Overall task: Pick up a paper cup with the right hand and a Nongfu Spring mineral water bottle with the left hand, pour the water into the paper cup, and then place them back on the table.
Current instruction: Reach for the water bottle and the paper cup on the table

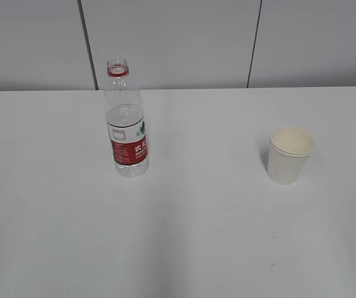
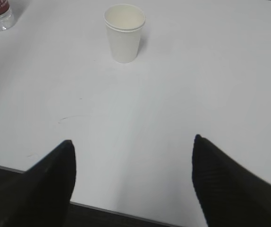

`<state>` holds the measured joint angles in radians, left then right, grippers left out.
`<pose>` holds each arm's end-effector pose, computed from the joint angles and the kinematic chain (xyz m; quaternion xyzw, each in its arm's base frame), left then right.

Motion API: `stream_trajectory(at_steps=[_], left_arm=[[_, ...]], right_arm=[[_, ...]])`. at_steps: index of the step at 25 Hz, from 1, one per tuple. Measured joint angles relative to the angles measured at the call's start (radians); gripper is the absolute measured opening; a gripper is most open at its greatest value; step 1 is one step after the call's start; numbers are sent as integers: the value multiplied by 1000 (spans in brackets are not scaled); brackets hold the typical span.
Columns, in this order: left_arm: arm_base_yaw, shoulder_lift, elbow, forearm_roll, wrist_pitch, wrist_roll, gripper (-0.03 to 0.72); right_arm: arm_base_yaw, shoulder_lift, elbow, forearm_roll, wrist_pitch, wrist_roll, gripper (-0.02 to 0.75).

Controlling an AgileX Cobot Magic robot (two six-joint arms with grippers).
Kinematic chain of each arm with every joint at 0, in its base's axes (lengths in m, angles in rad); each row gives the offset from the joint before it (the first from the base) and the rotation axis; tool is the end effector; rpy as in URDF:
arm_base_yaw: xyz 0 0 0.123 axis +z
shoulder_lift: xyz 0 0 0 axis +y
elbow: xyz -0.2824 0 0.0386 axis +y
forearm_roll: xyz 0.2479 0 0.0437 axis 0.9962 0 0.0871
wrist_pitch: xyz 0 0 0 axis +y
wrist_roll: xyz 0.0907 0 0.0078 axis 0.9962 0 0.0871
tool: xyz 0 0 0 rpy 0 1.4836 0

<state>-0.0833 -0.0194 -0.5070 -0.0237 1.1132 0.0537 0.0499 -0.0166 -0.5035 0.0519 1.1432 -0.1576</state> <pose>-0.0110 -0.0010 0.2747 0.0598 0.8578 -0.0194 0.5101 -0.0117 0.0037 0.2715 -0.0923 0.8639 -0.0008 0.4952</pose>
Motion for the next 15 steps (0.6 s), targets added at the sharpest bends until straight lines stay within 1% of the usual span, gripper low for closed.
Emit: stream_trajectory(at_steps=[15], left_arm=[[0, 0, 0, 0, 0, 0, 562]], right_arm=[[0, 0, 0, 0, 0, 0, 571]])
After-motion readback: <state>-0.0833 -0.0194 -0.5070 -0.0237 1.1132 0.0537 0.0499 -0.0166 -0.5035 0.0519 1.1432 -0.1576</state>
